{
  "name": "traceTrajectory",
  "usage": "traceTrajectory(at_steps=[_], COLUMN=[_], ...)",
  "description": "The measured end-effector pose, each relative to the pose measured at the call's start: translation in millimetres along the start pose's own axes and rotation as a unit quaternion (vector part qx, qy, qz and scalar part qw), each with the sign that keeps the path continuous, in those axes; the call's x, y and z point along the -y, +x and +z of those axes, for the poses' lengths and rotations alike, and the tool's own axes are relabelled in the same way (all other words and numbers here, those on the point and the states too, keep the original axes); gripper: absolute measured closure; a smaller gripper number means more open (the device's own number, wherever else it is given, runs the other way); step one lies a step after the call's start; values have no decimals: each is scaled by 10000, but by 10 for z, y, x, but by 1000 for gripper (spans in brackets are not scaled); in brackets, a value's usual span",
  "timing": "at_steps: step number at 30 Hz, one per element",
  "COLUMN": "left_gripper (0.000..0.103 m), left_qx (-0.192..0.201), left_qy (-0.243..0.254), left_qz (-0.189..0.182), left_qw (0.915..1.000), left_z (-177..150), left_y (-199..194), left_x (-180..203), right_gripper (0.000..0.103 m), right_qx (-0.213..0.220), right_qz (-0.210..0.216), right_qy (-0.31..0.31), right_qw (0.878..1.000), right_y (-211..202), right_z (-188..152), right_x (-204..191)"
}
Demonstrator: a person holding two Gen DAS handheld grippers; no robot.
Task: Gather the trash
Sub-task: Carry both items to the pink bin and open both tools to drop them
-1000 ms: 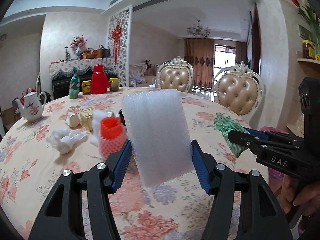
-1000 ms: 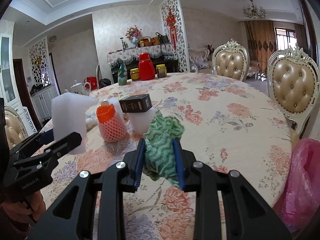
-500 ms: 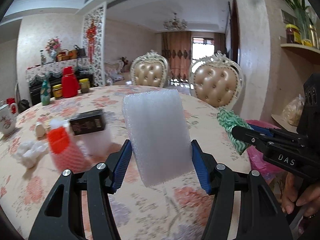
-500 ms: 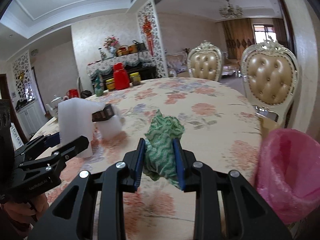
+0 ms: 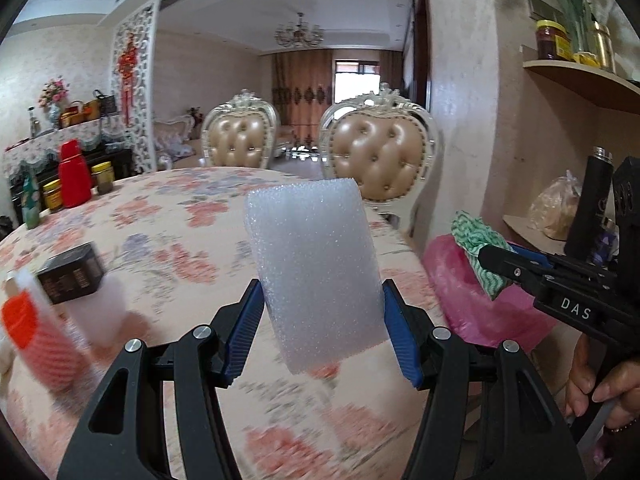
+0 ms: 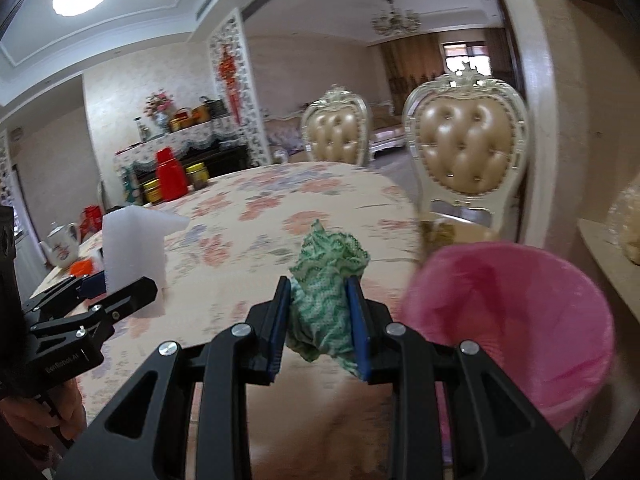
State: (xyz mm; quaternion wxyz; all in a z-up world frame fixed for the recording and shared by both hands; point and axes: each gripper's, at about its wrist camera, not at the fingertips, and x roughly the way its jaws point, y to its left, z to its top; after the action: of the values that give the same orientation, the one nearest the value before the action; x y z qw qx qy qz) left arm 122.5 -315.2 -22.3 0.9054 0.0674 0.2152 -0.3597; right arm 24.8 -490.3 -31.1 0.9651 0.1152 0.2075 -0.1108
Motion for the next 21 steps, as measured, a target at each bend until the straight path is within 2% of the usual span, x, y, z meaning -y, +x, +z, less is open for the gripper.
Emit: traceTrajectory(at_steps=[9,17,21], left_gripper=[46,46,46], left_qx=[-66,-145,-297], left_qy=[203,452,493], left_qz=[-834,-1675,-1934], left_qw=[9963,9847,9794], left_z=[195,357,387], left_y=[495,901,1118], left_x=[590,1203,1419], right_gripper=[75,74,74], right_qx=[87,105,96], right_qz=[-803,-1360,-1490], right_qy=[341,688,892], right_qw=[9961,9883,9848], right_y=[-136,-299,-331], right_z=[-16,-77,-116], right_x=[668,1197,1433])
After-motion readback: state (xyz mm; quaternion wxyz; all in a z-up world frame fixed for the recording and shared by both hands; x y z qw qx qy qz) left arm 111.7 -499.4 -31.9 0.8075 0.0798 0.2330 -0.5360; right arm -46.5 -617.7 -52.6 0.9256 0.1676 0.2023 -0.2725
